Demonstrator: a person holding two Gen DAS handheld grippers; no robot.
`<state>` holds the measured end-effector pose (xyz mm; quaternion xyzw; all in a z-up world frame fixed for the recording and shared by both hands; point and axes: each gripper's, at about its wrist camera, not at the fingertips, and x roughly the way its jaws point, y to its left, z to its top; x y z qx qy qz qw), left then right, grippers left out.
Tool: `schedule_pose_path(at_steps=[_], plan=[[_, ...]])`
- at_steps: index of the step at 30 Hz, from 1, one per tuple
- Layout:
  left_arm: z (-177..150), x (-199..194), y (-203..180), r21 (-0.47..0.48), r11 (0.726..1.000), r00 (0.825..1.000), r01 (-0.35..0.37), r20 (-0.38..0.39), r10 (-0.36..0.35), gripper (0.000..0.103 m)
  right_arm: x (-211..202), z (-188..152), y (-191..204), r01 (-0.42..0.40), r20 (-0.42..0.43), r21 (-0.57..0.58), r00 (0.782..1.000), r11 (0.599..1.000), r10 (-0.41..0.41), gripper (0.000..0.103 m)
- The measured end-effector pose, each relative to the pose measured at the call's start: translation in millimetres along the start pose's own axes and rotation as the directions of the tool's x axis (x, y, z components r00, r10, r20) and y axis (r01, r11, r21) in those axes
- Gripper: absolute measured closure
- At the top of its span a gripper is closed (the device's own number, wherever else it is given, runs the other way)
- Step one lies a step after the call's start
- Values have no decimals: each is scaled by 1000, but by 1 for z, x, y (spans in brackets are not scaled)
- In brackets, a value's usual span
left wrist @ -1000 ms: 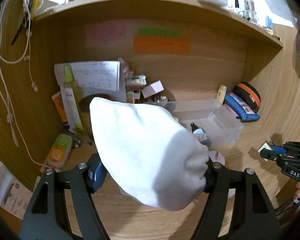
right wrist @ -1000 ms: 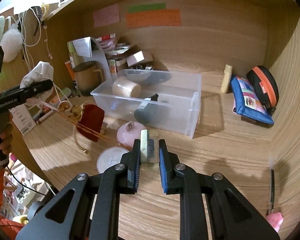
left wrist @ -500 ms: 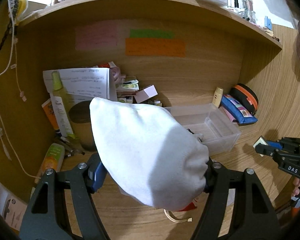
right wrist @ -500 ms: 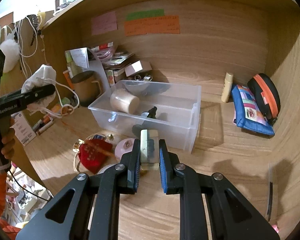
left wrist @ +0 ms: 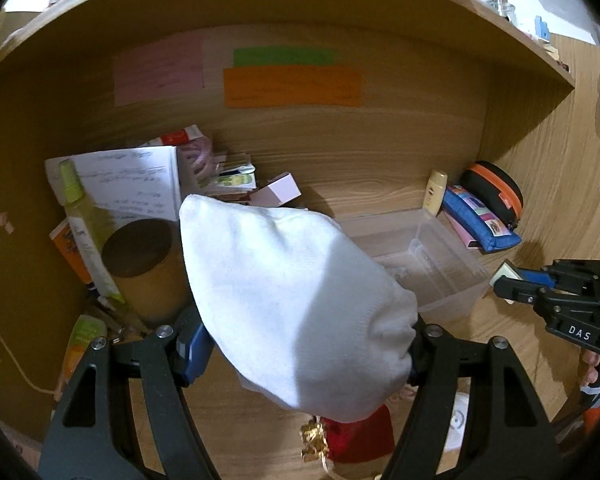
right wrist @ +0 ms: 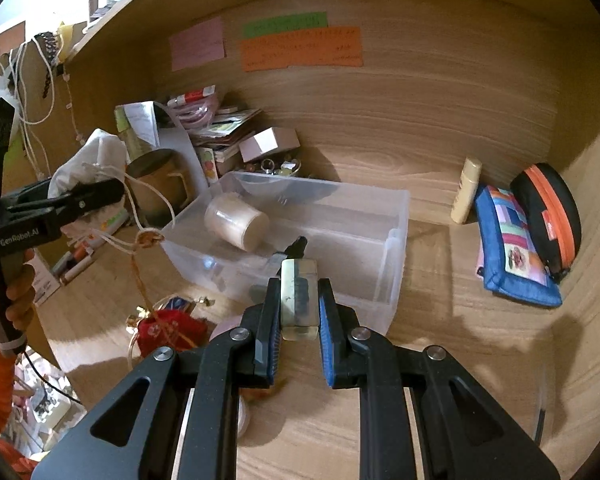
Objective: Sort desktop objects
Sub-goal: 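Carry the cloth bag and small bottle with both tools over the clear box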
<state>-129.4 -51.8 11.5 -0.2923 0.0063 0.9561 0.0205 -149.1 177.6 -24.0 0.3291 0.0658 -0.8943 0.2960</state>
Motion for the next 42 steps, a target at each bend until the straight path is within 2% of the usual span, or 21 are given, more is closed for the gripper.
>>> schedule_pose_path(at_steps=[20,25,29,33,42], plan=[[20,76,-14,40,998,996,57,-73,-54,32,62,49,-14,-46,-6,23,999,999,46,88],[23,95,-18,45,996,991,77,-109,-72,32,86,65,-15,-8,-29,-16,1000,1000,8,88],[23,106,-18,45,996,988,83,-134,-77,32,102,64,-23,-16,-45,5,999,1000,16,88],[24,119,-21,55,995,984,87,-162,-77,32,115,57,-31,-88,-70,45,993,995,91,88],[20,155,-43,100,989,964,108,-253,-80,32,126,46,-34,-51,-105,9,993,999,51,88]])
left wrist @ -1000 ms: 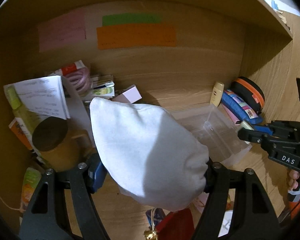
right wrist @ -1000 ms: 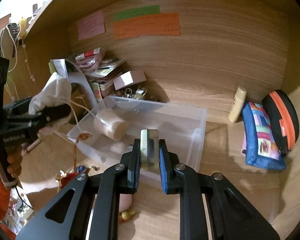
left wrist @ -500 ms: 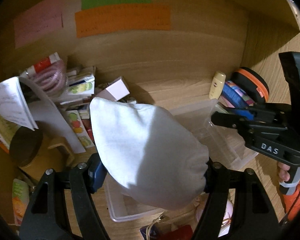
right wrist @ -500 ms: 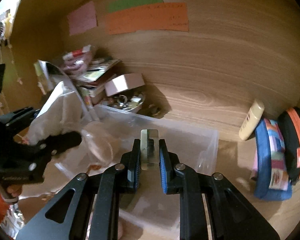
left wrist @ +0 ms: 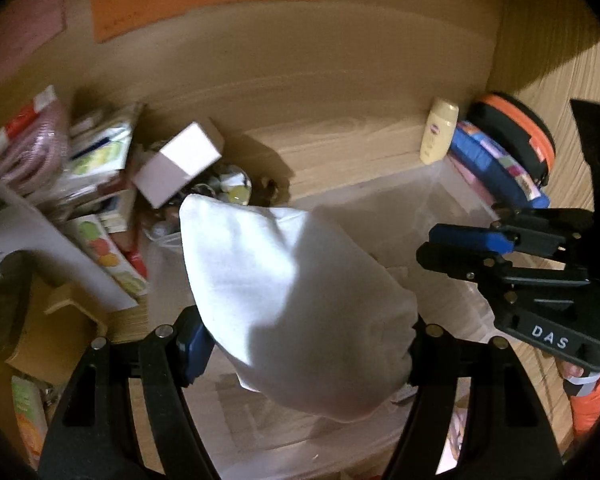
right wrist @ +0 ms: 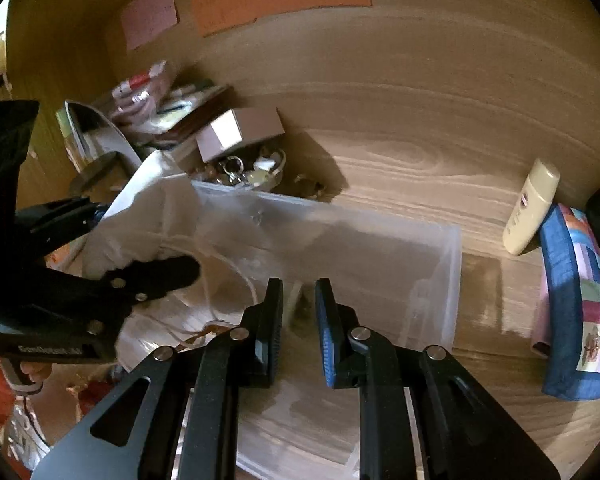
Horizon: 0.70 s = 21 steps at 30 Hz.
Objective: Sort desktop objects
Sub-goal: 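Carry the cloth bag and small bottle with both tools over the clear box, then open left tool to drop the cloth bag while right tool releases the bottle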
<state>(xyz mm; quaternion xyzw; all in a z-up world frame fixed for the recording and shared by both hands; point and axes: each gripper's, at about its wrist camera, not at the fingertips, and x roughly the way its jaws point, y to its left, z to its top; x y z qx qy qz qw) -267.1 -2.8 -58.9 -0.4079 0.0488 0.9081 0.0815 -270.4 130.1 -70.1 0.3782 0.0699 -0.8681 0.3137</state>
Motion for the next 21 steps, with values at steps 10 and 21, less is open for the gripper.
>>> schedule_pose_path(at_steps=[10,21], plan=[[6,20,-15,32,999,999,-24,-39,25,28,-6,0,-5,36,32,10,999,999,-37,88],[6,11,-15,28,999,999,-16,-27,17,22,-13,1,-7,50,68,25,996,998,-52,71]])
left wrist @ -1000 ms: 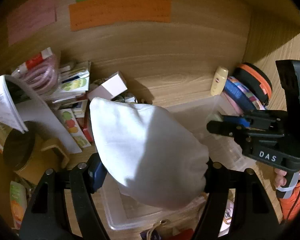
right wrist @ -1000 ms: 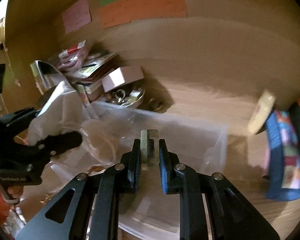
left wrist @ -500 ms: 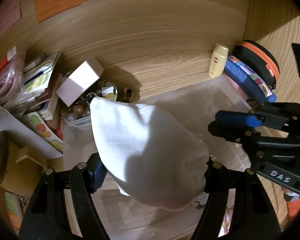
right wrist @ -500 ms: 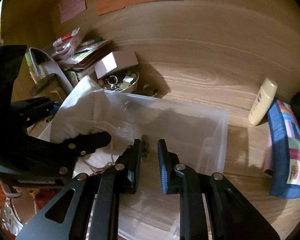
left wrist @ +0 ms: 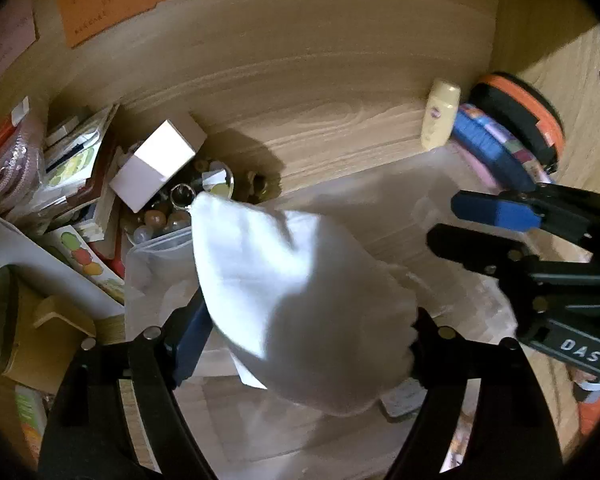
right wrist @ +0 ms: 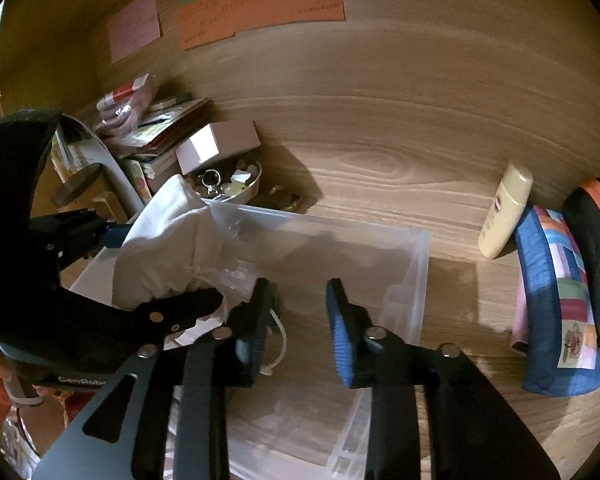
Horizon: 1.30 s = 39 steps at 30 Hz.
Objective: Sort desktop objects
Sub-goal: 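Open left tool to drop the cloth bag while right tool releases the bottle, then move both tools back toward the red pouch and white lid container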
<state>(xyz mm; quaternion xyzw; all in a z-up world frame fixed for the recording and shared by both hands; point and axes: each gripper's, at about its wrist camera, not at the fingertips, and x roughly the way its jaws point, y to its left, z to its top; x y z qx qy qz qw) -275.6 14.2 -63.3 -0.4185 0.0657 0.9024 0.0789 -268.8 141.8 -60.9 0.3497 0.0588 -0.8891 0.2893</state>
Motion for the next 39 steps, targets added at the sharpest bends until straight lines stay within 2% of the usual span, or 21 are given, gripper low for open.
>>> schedule_pose_path(at_steps=[8,12,15,19,23,27,39], plan=[[-1,-15,3,-5,1000,999,-25,26,25,13,-9,2,2,-10,43,-3,999,1000,10,64],[-4,-24,3,-4,999,999,-35,33,35,9,-10,1,2,-11,47,-3,999,1000,12,53],[-6,-30,3,-7,999,998,-49,40,49,8,-10,2,2,-18,46,-6,999,1000,18,52],[-10,-41,6,-22,998,997,-56,47,57,7,-12,3,3,-34,43,-8,998,999,34,46],[-15,-55,13,-34,996,994,-83,64,85,7,-16,4,6,-35,39,-19,999,999,36,45],[-20,-68,25,-70,994,994,-81,73,86,6,-26,7,11,-43,37,-16,998,999,43,44],[-47,-99,33,-87,992,990,-87,104,96,5,-75,-6,36,8,61,-29,998,1000,-6,32]])
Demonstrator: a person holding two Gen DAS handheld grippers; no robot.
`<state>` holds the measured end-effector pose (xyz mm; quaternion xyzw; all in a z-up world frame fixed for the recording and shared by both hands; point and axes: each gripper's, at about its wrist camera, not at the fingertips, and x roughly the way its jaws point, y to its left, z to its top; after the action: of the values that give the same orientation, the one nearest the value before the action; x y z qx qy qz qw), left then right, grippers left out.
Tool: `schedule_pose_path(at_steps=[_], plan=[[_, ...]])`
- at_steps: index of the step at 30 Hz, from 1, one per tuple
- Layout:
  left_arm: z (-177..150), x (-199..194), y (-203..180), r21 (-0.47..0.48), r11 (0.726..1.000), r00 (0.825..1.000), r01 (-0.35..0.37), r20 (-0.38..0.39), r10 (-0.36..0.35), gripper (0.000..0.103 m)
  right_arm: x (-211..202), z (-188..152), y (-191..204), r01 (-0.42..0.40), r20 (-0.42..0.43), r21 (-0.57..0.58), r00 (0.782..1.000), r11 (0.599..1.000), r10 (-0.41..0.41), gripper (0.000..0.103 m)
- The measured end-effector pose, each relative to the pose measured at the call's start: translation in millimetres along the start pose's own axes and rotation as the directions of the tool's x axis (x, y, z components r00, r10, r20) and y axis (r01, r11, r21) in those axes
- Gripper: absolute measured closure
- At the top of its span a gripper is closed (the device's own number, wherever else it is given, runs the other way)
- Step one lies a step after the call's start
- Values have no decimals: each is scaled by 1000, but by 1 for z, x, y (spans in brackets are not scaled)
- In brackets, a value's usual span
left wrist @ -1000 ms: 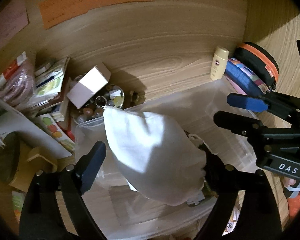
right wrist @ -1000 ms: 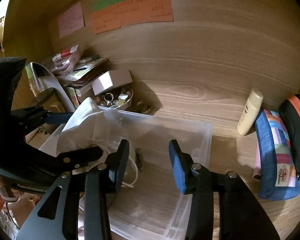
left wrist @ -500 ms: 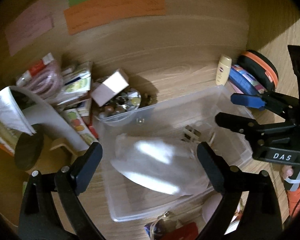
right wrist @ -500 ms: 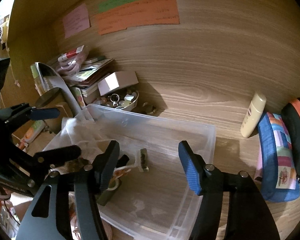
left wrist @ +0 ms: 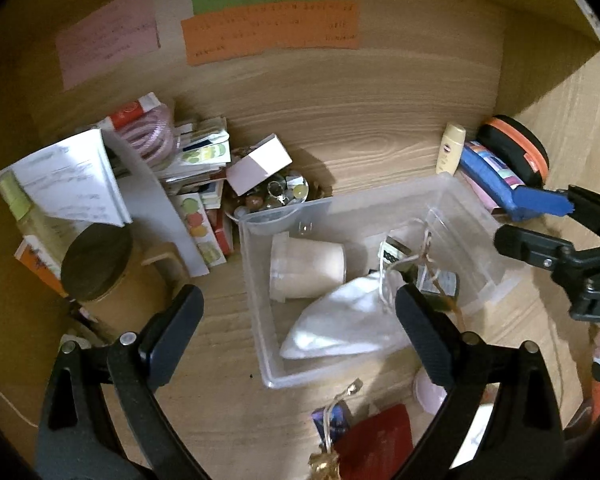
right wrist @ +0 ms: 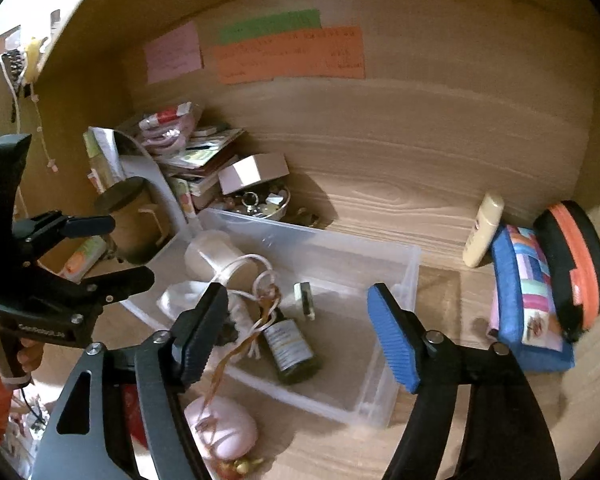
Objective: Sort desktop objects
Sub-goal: 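Move both tools back toward the red pouch and white lid container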
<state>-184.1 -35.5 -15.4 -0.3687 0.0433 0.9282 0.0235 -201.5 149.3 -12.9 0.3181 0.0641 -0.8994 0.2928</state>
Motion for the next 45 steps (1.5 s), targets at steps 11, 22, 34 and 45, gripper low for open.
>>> schedule_pose_path(at_steps=[11,22,34,45], plan=[[-33,-34,2,8,1000,1000,2,16,-2,2,-46,-32,34,48,40,-44,998,998,-47,22],[-75,-44,-2,9,1000,999,26,-23,-26,2,-61,-80,42,66,-5,2,998,998,-66,21],[-116,-23,-8,-13,996,990,87,-114,-88,2,-37,-133,73,3,-121,-38,993,999,-8,21],[-129,6,-14,-46,992,973,114,-198,-121,2,-4,-157,99,42,-165,-103,985,994,-59,25]])
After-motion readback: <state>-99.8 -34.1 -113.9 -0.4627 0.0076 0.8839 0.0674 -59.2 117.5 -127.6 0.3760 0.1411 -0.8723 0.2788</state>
